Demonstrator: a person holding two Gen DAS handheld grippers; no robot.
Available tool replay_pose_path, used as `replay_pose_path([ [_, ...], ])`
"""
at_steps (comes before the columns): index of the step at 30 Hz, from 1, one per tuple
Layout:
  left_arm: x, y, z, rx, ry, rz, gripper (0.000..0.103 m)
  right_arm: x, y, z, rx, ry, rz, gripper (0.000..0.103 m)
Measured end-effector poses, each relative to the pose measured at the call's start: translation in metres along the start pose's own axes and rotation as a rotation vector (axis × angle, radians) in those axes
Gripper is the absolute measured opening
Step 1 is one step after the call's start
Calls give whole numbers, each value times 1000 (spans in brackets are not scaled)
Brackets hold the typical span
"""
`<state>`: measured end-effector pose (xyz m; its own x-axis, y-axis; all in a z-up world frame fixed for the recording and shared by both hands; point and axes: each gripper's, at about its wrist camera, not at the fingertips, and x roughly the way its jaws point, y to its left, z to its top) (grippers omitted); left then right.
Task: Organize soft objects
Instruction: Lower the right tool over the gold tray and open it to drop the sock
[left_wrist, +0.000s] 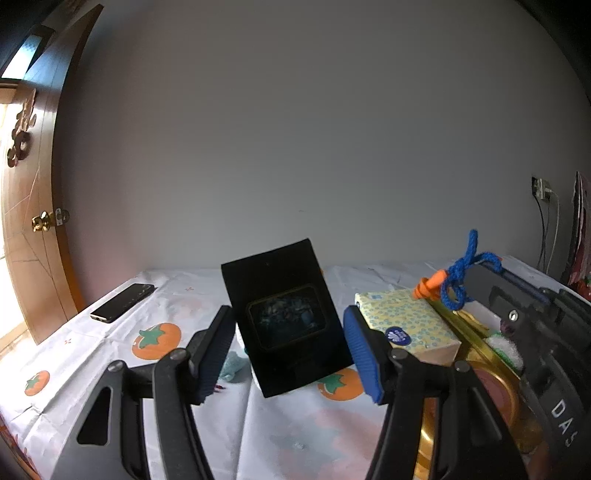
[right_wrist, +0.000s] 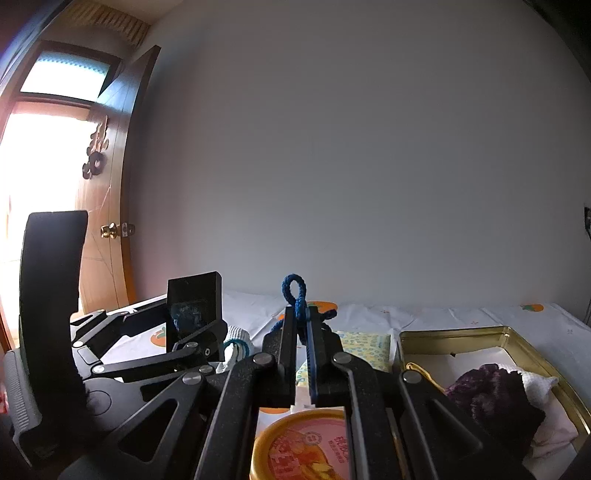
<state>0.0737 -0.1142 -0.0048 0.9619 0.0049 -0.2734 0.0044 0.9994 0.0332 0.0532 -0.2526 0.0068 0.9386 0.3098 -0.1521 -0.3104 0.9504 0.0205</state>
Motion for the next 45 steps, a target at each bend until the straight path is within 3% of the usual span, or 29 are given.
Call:
replay_pose_path([
  [18,-7,-27,10,36,9,-38,60,-18,-21,7,36,-25,-12,5],
  [29,-12,-59,23,55,52,-164,60,-32,-51,16,70,-36,-46,5],
  [45,-25,-134,26,130,141,-387,61,-67,-135,21,146,3,-167,5],
])
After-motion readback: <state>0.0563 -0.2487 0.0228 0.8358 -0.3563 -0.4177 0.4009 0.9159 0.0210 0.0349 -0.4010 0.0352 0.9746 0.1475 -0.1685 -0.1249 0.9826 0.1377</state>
